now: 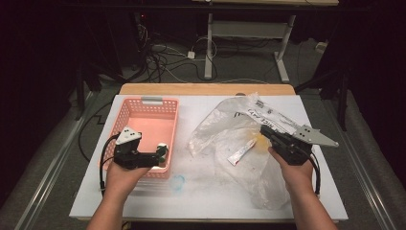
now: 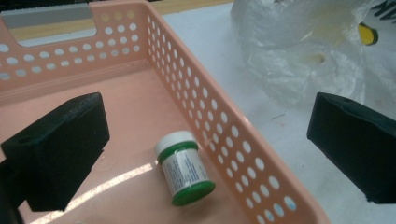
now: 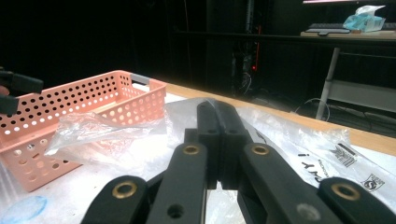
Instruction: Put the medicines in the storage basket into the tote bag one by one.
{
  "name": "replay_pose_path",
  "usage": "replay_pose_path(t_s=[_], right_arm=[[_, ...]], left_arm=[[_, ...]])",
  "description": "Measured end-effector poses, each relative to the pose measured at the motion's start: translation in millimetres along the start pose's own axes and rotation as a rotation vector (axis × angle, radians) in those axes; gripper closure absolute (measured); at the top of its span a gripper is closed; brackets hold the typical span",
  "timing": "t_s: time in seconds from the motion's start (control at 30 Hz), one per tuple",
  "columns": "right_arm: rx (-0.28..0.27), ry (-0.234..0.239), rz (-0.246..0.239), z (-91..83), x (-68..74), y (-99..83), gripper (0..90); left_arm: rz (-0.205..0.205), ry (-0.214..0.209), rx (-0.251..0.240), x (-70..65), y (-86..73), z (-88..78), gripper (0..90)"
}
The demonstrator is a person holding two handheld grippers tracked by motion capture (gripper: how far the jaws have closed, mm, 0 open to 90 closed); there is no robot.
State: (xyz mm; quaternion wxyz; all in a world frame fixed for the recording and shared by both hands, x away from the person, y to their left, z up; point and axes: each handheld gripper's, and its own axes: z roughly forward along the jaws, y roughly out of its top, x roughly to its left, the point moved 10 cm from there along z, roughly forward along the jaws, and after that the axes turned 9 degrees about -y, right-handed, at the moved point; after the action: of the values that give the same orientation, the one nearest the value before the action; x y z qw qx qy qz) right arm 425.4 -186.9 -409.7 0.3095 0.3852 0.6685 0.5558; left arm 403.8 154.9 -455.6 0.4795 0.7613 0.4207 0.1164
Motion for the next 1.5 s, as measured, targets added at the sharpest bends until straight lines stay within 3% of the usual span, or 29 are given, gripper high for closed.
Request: replay_pose_path(t_s=[0.17, 0.33, 0.47, 0.53, 0.73, 0.83, 1.1, 1.5], right_arm=[[0.007, 0.002, 0.001, 1.7, 0.5, -1.9, 90.0], [0.002, -0.003, -0.004, 0.2, -0.1, -0.1, 90.0], [0.006, -0.004, -0.002, 0.7, 0.0, -1.1, 90.0], [0.009, -0.002, -0.001, 1.4, 0.9, -1.8, 90.0], [0.007, 0.000, -0.006, 0.7, 2.1, -1.3, 90.0], [0.005, -0.004, 0.000, 0.2, 1.5, -0.5, 90.0], [0.001, -0.001, -0.002, -0.6, 1.8, 0.6, 90.0], [0.004, -0.001, 0.003, 0.0, 1.2, 0.0, 90.0]], left_arm=[[-0.018, -0.002, 0.005, 7.9, 13.2, 6.4, 0.0], [-0.064, -0.002, 0.068, 23.7, 17.4, 17.2, 0.0], [-0.059, 0.019, 0.122, 32.4, 19.8, 25.6, 0.0], [-0.050, 0.029, 0.170, 36.4, 17.0, 30.3, 0.0], [-0.091, 0.042, 0.260, 46.1, 6.9, 42.9, 0.0], [-0.129, 0.039, 0.307, 49.2, 0.3, 48.6, 0.0], [-0.154, 0.015, 0.465, 50.5, -15.9, 57.6, 0.0], [-0.221, 0.004, 0.624, 53.3, -31.3, 63.2, 4.9]])
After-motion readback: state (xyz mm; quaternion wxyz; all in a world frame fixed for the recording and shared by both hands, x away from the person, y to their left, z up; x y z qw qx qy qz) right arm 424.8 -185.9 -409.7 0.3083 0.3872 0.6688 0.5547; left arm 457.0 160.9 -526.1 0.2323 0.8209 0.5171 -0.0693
